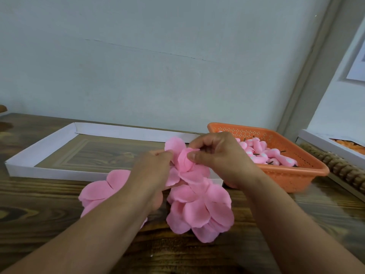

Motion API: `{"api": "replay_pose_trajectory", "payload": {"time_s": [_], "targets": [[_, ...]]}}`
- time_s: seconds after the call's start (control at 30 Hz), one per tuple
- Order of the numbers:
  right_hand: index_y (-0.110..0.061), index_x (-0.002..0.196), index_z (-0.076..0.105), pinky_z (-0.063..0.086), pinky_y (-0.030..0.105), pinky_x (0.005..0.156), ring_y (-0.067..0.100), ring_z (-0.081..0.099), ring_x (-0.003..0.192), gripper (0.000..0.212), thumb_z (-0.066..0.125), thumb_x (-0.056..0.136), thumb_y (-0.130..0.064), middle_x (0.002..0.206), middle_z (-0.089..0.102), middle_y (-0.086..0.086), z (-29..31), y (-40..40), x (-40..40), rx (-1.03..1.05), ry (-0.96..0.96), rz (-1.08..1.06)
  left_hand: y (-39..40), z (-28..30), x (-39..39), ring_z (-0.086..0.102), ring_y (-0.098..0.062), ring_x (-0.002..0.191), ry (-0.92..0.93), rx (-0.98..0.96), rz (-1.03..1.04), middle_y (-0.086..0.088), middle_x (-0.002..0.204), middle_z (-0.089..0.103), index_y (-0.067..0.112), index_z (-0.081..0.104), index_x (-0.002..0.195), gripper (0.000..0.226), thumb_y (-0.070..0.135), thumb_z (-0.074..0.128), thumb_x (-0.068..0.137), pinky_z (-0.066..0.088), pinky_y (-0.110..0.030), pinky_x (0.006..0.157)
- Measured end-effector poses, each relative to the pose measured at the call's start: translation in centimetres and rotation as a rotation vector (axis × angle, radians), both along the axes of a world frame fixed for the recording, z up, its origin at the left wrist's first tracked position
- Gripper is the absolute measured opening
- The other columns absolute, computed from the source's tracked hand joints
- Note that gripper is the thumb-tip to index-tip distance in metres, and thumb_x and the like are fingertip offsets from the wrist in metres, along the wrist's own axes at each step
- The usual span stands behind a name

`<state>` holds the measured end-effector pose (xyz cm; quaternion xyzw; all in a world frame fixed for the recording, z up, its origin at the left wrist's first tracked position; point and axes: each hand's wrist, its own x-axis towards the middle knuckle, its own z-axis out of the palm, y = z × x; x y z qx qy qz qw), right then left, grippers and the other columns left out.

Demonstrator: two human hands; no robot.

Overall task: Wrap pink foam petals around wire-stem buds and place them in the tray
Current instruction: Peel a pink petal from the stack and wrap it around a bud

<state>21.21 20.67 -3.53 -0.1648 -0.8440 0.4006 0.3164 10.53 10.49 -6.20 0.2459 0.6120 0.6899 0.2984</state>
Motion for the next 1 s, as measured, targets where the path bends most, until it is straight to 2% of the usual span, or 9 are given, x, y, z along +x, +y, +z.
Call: {"api": "replay_pose_trajectory", "payload": {"time_s": [0.17,0.3,0.37,0.47,0.57,0.7,0.83,0.93,1.0], "targets": [[-0.011,0.074,0.067,0.045,0.026,0.061,0.01,0.05,0.061,0.013,0.069,0.077,0.002,0.078,0.064,0.011,0.4,-0.9,0.1,0.196,-0.09,0.0,0.0,0.1,0.1,0.064,-0.016,0.056,-0.029,-0.056,0.004,-0.001,0.058,0.069,0.022,0.071,0.05,0.045,0.012,0.055,0.091,0.056,-0.036,0.072],[-0.017,0.069,0.061,0.043,0.027,0.062,0.016,0.051,0.066,0.025,0.069,0.076,0.005,0.083,0.058,0.003,0.4,-0.8,0.1,0.168,-0.025,-0.011,0.4,-0.1,-0.1,0.069,-0.026,0.077,-0.042,0.011,0.004,-0.007,0.078,0.073,0.019,0.069,0.071,0.017,0.015,0.065,0.087,0.059,-0.044,0.073],[-0.019,0.067,0.059,0.043,0.027,0.063,0.018,0.051,0.067,0.029,0.07,0.075,0.006,0.082,0.056,0.002,0.4,-0.7,0.1,0.155,-0.01,-0.005,0.4,-0.2,-0.2,0.07,-0.024,0.076,-0.057,0.034,0.013,-0.008,0.082,0.072,0.019,0.065,0.077,0.011,0.014,0.068,0.086,0.059,-0.037,0.06],[-0.015,0.07,0.063,0.042,0.024,0.062,0.014,0.049,0.066,0.023,0.071,0.074,0.007,0.083,0.055,0.001,0.5,-0.8,0.2,0.185,-0.03,0.044,0.4,-0.2,-0.4,0.068,-0.015,0.054,-0.083,0.051,0.037,-0.007,0.074,0.07,0.016,0.064,0.077,0.011,0.011,0.067,0.087,0.051,-0.024,0.043],[-0.01,0.074,0.068,0.042,0.022,0.062,0.011,0.05,0.067,0.016,0.072,0.074,0.005,0.088,0.057,-0.001,0.6,-0.8,0.3,0.217,-0.065,0.082,0.3,-0.1,-0.4,0.065,-0.016,0.057,-0.054,0.019,0.067,-0.005,0.072,0.069,0.018,0.064,0.075,0.016,0.012,0.065,0.089,0.047,-0.022,0.042],[-0.01,0.075,0.07,0.041,0.019,0.061,0.017,0.05,0.067,0.009,0.071,0.076,-0.001,0.095,0.055,-0.014,0.6,-0.8,0.3,0.246,-0.141,0.056,-0.2,0.2,0.3,0.057,0.0,0.039,0.065,-0.027,0.0,0.009,0.048,0.064,0.02,0.064,0.071,0.023,0.019,0.059,0.094,0.039,-0.013,0.034],[-0.011,0.075,0.069,0.04,0.017,0.06,0.02,0.049,0.067,0.011,0.07,0.076,0.0,0.098,0.054,-0.017,0.6,-0.6,0.4,0.24,-0.165,0.022,-0.6,0.7,0.7,0.05,0.005,0.034,0.166,-0.112,-0.06,0.013,0.041,0.058,0.019,0.068,0.056,0.041,0.024,0.052,0.094,0.03,-0.011,0.028],[-0.011,0.074,0.068,0.038,0.014,0.058,0.012,0.045,0.061,0.013,0.07,0.076,0.002,0.098,0.055,-0.015,0.5,-0.7,0.4,0.231,-0.166,0.028,-0.8,1.0,0.9,0.054,0.006,0.038,0.169,-0.13,-0.147,0.018,0.047,0.062,0.046,0.066,0.049,0.054,0.027,0.045,0.094,0.033,-0.012,0.031],[-0.01,0.074,0.067,0.041,0.021,0.06,0.018,0.047,0.063,0.012,0.07,0.077,0.001,0.093,0.061,-0.004,0.4,-0.6,0.4,0.226,-0.155,0.031,-0.8,1.1,0.8,0.059,0.004,0.047,0.183,-0.128,-0.189,0.018,0.054,0.066,0.052,0.066,0.051,0.055,0.027,0.042,0.094,0.04,-0.014,0.04]]}}
